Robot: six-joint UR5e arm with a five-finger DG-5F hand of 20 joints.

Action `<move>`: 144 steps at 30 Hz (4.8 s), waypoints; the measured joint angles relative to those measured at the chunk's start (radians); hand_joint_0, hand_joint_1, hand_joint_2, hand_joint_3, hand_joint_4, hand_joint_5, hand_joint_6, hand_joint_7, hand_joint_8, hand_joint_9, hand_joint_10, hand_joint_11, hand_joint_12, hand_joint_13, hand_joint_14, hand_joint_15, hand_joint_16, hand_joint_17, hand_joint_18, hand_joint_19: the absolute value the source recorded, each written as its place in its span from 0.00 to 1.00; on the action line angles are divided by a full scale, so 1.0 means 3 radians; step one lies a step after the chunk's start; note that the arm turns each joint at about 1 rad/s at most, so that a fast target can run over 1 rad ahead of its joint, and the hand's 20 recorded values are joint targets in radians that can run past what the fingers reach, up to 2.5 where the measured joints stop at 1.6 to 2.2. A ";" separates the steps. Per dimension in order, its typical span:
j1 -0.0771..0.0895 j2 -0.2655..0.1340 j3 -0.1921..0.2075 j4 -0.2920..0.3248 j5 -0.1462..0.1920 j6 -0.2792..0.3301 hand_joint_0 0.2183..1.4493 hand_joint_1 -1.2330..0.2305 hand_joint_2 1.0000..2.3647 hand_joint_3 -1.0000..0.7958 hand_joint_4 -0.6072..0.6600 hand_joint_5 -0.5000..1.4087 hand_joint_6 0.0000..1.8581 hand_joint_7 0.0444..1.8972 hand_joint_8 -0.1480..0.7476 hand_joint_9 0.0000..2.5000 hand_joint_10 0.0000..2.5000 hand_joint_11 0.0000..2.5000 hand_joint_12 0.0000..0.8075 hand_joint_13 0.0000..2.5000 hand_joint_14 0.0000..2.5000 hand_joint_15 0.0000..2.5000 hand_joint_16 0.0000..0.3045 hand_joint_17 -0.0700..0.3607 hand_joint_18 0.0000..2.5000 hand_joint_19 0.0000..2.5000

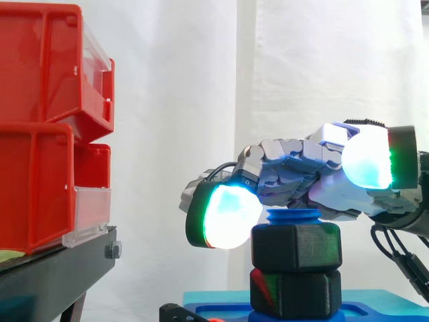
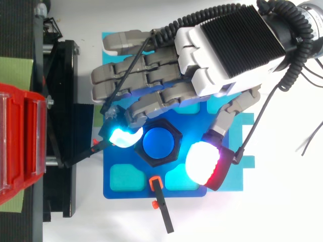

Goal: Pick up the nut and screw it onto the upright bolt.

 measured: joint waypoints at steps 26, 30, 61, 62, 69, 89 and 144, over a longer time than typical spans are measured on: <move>-0.0043 0.0001 0.0000 0.0041 -0.0016 0.0001 0.19 0.72 0.00 0.28 0.68 0.19 0.41 0.53 0.51 0.25 0.00 0.00 0.42 0.21 0.00 0.00 0.11 0.33 0.07 0.00; -0.0063 0.0001 0.0000 0.0056 -0.0035 0.0004 0.20 0.70 0.00 0.28 0.65 0.20 0.45 0.63 0.53 0.37 0.00 0.06 0.40 0.25 0.00 0.00 0.10 0.32 0.11 0.00; -0.0148 0.0001 0.0001 0.0117 -0.0112 0.0004 0.21 0.71 0.00 0.28 0.51 0.26 0.44 0.63 0.47 0.62 0.00 0.11 0.28 0.48 0.00 0.08 0.06 0.26 0.32 0.00; -0.0150 0.0001 0.0004 0.0117 -0.0116 0.0004 0.21 0.71 0.00 0.28 0.51 0.26 0.44 0.63 0.47 0.62 0.00 0.11 0.28 0.48 0.00 0.08 0.06 0.26 0.32 0.00; -0.0153 0.0001 0.0042 0.0115 -0.0124 0.0007 0.21 0.70 0.00 0.28 0.53 0.26 0.42 0.63 0.48 0.61 0.00 0.11 0.28 0.46 0.00 0.05 0.06 0.26 0.31 0.00; -0.0078 0.0001 0.0316 -0.0010 -0.0179 0.0084 0.19 0.73 0.00 0.28 0.66 0.18 0.27 0.43 0.47 0.36 0.00 0.00 0.37 0.24 0.00 0.00 0.09 0.30 0.10 0.00; -0.0001 -0.0003 0.0044 -0.0002 -0.0045 0.0010 0.17 0.77 0.00 0.28 0.55 0.14 0.27 0.30 0.40 0.09 0.00 0.00 0.43 0.05 0.00 0.00 0.13 0.38 0.00 0.00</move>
